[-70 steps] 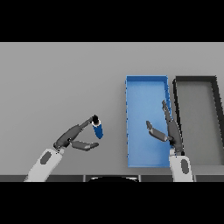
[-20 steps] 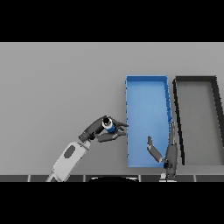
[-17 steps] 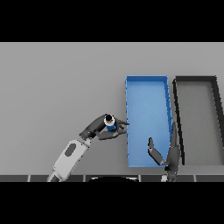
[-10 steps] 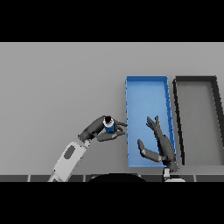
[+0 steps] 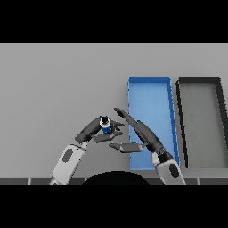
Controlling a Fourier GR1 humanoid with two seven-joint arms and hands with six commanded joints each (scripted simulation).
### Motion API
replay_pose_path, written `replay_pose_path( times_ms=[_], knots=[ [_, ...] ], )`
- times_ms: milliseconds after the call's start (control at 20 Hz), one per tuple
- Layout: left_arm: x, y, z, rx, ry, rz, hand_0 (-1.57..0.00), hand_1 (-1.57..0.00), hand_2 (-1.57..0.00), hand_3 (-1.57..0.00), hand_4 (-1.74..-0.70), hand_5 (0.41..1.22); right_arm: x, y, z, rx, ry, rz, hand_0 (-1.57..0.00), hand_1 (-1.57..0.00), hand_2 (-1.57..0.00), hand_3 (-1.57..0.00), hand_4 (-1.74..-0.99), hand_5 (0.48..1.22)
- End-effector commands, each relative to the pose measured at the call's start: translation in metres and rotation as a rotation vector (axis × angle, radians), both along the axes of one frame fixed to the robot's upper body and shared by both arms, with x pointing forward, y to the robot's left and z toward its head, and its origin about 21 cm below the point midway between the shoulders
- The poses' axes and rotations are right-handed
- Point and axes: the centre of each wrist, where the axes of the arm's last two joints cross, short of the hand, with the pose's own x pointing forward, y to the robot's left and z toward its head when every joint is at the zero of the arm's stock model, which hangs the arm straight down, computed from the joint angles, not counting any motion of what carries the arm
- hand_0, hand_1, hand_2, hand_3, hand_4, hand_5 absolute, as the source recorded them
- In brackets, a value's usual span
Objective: Pick up the blue pipe and place it into the blue bin.
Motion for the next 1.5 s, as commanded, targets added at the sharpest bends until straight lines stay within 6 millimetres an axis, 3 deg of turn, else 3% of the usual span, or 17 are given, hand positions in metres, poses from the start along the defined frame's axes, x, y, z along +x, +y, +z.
replay_pose_path(
  times_ms=[0,300,450,600,700,850,1000,1100,1200,1450],
  knots=[
    [-0.002,-0.002,-0.001,0.001,-0.001,-0.008,-1.57,-1.57,-1.57,-1.57,-1.47,1.221,0.002,0.004,0.001,0.002,0.007,0.031,0.0,0.0,-0.04,0.0,-1.294,0.56],
    [0.001,-0.003,-0.002,-0.003,0.043,-0.022,-1.57,-1.57,-1.57,-1.57,-1.47,1.221,0.023,0.029,0.034,-0.037,-0.079,0.15,-0.01,-0.02,-0.07,0.0,-1.223,0.54],
    [0.002,0.0,-0.002,0.011,0.029,-0.014,-1.57,-1.57,-1.57,-1.57,-1.47,1.221,0.032,0.038,0.041,-0.07,-0.069,0.177,-0.02,-0.03,-0.08,0.0,-1.186,0.521],
    [0.003,0.006,-0.001,0.03,0.021,-0.005,-1.57,-1.57,-1.57,-1.57,-1.47,1.221,0.044,0.052,0.044,-0.092,-0.055,0.213,-0.07,-0.11,-0.17,-0.04,-1.204,0.497],
    [0.001,0.006,-0.001,0.018,0.027,-0.01,-1.57,-1.57,-1.57,-1.57,-1.52,1.221,0.049,0.055,0.046,-0.111,-0.05,0.23,-0.32,-0.36,-0.38,-0.24,-1.278,0.485],
    [-0.002,0.003,0.0,0.05,0.056,-0.002,-1.57,-1.57,-1.57,-1.57,-1.62,1.221,0.053,0.061,0.045,-0.105,-0.057,0.249,-0.88,-0.88,-0.91,-0.76,-1.467,0.518],
    [-0.002,0.003,-0.004,-0.003,0.066,-0.007,-1.57,-1.57,-1.57,-1.52,-1.68,1.221,0.054,0.067,0.044,-0.048,-0.04,0.267,-1.22,-1.22,-1.23,-1.02,-1.581,0.65],
    [-0.001,0.001,-0.004,-0.032,0.068,-0.03,-1.57,-1.57,-1.57,-1.5,-1.7,1.221,0.052,0.069,0.035,-0.009,-0.05,0.289,-1.34,-1.34,-1.35,-1.19,-1.628,0.856],
    [-0.001,0.001,-0.002,-0.055,0.062,-0.041,-1.57,-1.57,-1.57,-1.46,-1.71,1.221,0.051,0.071,0.039,-0.018,-0.071,0.285,-1.43,-1.43,-1.43,-1.3,-1.665,0.987],
    [0.003,0.003,0.001,-0.023,0.063,-0.021,-1.57,-1.57,-1.57,-1.43,-1.73,1.221,0.053,0.073,0.034,0.007,-0.097,0.29,-1.52,-1.52,-1.53,-1.48,-1.716,1.144]
  ],
)
